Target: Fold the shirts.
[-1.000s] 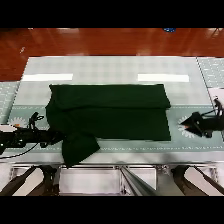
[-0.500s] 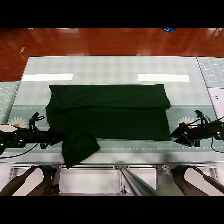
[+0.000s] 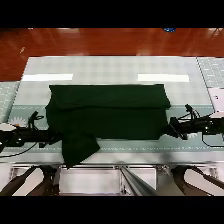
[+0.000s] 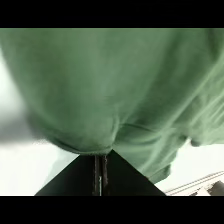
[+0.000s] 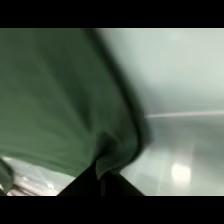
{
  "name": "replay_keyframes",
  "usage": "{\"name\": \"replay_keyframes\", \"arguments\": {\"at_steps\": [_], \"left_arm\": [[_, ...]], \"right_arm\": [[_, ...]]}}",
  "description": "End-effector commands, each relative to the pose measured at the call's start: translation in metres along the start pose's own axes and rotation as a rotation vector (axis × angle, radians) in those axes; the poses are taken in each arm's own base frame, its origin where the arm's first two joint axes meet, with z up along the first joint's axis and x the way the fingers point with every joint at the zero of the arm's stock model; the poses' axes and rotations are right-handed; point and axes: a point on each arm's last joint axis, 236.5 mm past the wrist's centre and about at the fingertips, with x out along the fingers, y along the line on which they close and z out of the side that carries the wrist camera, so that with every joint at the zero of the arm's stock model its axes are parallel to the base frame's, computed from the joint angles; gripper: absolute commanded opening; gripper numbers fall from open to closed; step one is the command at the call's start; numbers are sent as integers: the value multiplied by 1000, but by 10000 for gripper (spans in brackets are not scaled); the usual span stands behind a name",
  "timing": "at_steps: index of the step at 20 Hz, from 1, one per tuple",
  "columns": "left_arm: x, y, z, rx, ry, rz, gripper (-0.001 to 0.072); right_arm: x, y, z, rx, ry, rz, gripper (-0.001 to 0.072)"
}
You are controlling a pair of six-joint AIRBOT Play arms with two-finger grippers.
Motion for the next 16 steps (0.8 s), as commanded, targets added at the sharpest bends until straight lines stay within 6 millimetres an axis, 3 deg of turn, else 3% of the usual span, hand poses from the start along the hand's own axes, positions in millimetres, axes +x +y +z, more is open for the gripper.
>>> {"name": "replay_keyframes", "arguments": {"at_steps": [1, 3, 6, 10, 16], "left_arm": [[-31, -15, 38, 59, -106, -24, 26], [-60, -42, 78, 62, -240, -97, 26], [-79, -83, 104, 131, -296, -158, 25], [-59, -113, 134, 206, -272, -137, 26], [-20, -136, 201, 156, -196, -137, 26]], "right_arm": [[-11, 32, 8, -70, -31, 90, 23], [-27, 44, 31, -109, -105, 83, 23], [-54, 57, 66, -109, -223, 55, 23], [-78, 76, 102, -138, -327, 67, 23], [-65, 87, 149, -116, -303, 169, 23]]}}
